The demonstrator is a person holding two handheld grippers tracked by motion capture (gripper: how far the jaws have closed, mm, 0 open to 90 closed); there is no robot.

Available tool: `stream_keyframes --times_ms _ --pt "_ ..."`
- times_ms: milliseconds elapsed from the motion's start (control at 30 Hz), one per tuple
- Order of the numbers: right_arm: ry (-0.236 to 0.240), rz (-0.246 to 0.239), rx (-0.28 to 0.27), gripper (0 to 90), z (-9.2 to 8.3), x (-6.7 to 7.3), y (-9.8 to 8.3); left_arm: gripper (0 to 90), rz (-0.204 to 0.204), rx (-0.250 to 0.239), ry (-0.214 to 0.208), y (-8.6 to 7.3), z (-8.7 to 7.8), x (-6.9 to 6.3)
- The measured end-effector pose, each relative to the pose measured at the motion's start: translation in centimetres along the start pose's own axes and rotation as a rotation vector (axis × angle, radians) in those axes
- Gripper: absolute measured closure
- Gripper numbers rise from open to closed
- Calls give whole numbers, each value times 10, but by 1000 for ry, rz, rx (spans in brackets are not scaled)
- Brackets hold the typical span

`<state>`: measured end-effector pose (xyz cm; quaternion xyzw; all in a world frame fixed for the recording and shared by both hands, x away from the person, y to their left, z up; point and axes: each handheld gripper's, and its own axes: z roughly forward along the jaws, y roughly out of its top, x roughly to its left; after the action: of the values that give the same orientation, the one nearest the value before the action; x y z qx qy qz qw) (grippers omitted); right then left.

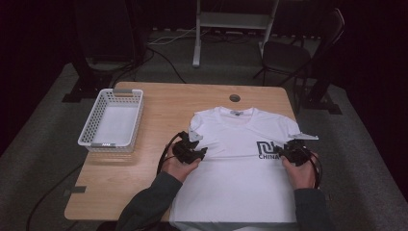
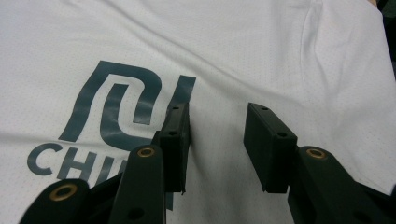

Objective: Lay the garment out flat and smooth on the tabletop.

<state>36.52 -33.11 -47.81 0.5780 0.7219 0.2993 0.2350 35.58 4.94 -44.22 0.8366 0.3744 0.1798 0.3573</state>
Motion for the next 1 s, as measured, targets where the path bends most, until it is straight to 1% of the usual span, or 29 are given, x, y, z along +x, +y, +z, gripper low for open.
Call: stream_keyframes --times_ms 167,300,367,433,500,600,733,800,933,1000 --pt "1 0 0 603 0 0 0 553 21 13 -6 9 8 -3" --pt "1 -1 0 603 0 0 0 551 22 7 -11 15 14 -8" --pt "1 0 0 603 0 0 0 549 31 7 -18 18 18 -10" --pt "1 1 0 603 0 0 0 546 42 9 -20 20 24 -13" --pt "2 -1 -1 603 0 0 0 543 54 22 -19 21 31 -16" --pt "2 -1 0 603 0 0 0 542 60 33 -25 22 41 -21" --pt "3 1 -3 603 0 0 0 538 82 45 -36 24 51 -27" --pt "4 -1 -4 603 0 0 -1 539 87 52 -39 24 55 -27" --pt "4 0 -5 603 0 0 -1 539 77 59 -36 24 61 -26" --pt "4 1 -5 603 0 0 -1 540 77 68 -44 25 64 -26"
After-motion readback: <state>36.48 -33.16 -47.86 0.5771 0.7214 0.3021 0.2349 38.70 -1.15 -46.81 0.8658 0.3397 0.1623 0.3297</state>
